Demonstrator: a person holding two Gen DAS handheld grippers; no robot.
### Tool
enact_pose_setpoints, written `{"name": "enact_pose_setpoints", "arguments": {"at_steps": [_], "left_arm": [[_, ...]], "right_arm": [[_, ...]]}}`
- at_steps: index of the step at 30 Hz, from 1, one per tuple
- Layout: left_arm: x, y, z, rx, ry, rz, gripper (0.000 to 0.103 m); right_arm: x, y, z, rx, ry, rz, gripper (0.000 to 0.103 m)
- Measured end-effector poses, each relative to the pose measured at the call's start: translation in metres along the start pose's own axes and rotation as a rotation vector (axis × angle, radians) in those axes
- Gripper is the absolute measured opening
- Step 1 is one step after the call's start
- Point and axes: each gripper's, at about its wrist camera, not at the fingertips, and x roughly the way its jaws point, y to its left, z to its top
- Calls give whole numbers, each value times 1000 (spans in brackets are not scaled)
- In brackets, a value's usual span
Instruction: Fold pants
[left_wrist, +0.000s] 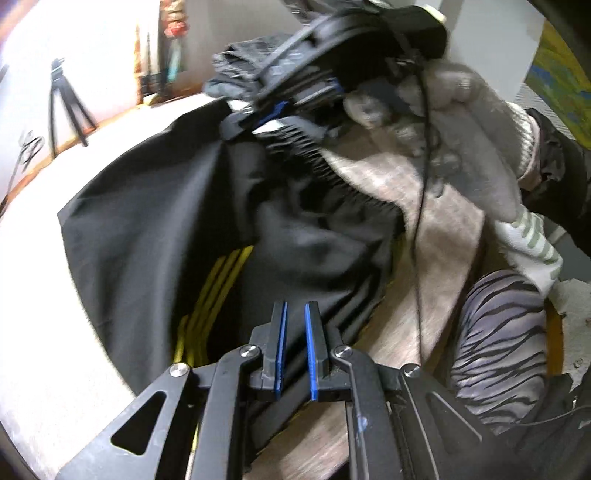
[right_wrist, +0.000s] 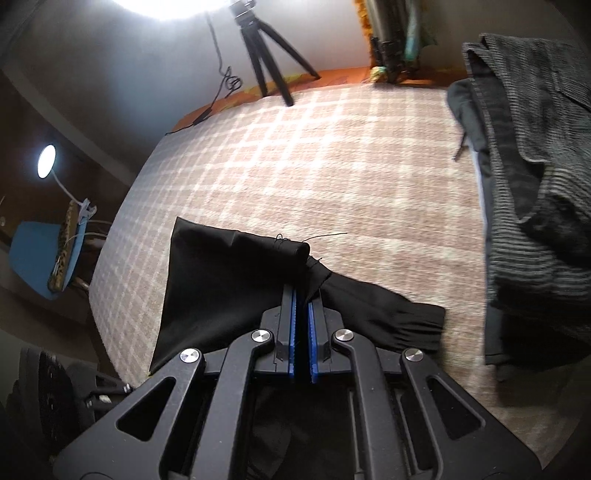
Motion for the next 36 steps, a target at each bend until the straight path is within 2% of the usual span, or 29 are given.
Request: {"name": "enact_pose_setpoints", "arguments": {"at_steps": [7,16,24,28,31,34,36], "left_arm": [[29,-30,21,61,74,-48,7],[58,-43,22,106,175,32,7],[63,-56,27,132,167,74,7],[58,-58,22,116,171,62,7],[60,-62,22,154,168,67,7],[61,-63,24,132,155,24,7],[61,-60,26,93,153,-37,7]], "right_arm": [[4,-5,-3,8,16,-6,6],[8,-1,-2,-4,16,7,6],[4,-6,-3,-17,27,15,6],[4,-9,-5,-15,31,11,6],[6,-10,-6,-13,37,-5,6],[5,-14,-8,-14,44,-17,6],[0,-17,-9,-20,43,-27,6]]}}
